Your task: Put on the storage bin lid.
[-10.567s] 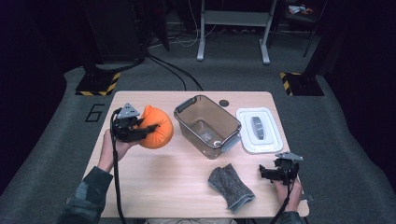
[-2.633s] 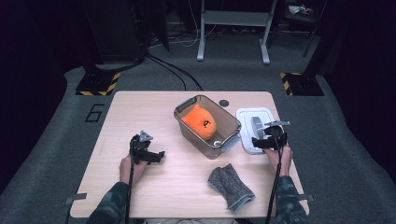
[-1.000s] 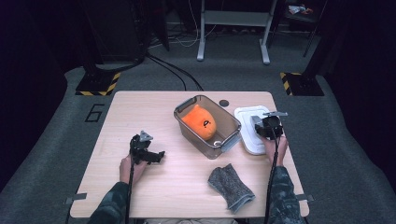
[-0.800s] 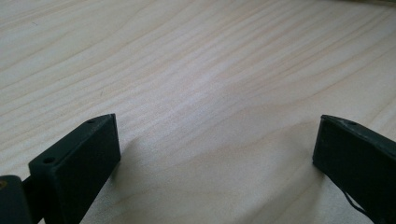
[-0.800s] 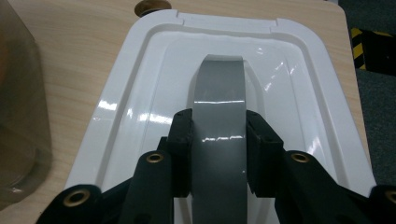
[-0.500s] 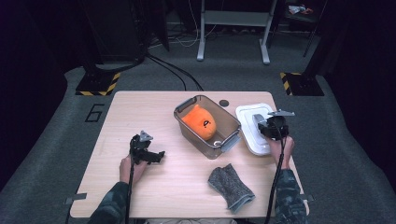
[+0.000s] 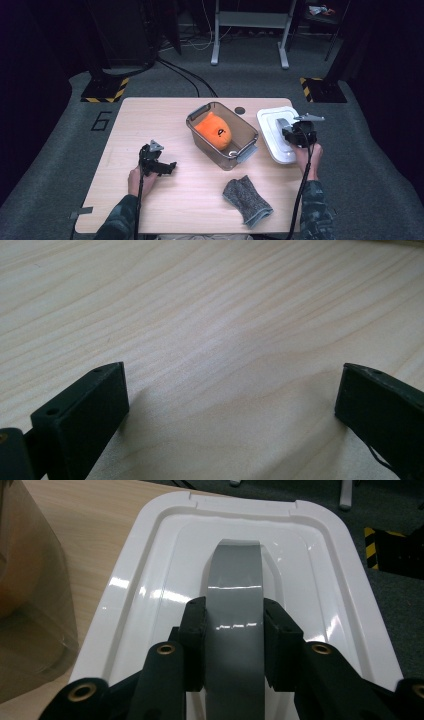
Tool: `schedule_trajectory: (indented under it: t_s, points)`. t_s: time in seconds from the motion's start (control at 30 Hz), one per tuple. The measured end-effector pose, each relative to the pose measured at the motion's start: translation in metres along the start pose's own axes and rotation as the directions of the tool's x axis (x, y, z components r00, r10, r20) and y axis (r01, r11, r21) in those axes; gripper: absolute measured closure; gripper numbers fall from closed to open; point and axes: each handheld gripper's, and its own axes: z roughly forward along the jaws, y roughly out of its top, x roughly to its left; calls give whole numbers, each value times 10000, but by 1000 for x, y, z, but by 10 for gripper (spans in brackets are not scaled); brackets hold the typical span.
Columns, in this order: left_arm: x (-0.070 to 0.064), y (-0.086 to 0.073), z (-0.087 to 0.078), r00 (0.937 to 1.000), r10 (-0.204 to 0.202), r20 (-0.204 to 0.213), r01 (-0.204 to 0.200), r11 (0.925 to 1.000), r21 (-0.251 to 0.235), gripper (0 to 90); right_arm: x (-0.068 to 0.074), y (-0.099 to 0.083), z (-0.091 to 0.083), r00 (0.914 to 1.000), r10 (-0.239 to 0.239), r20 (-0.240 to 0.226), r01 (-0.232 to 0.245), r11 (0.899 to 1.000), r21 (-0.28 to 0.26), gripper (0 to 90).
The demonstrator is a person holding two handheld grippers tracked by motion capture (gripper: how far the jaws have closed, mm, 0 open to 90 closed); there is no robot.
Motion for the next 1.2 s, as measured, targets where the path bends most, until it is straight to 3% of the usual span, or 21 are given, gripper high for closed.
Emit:
schedule_trajectory:
  t_s: [0.27,0.53,0.93,1.2]
  points:
    - [0,0,0,10000,11,36,-11,10000,55,3,-2,11,-13,10000,-15,20,15,9999,-159,670]
    - [0,0,0,10000,8,26,-8,10000,54,4,1,29,-25,9996,-84,-284,74,9993,-365,670]
    - [0,0,0,10000,-16,-1,16,10000,-33,4,22,56,-42,9949,-666,-759,607,9952,-773,669]
    - [0,0,0,10000,-13,-20,13,10000,-23,4,41,66,-44,9862,-1082,-1250,975,9913,-888,669]
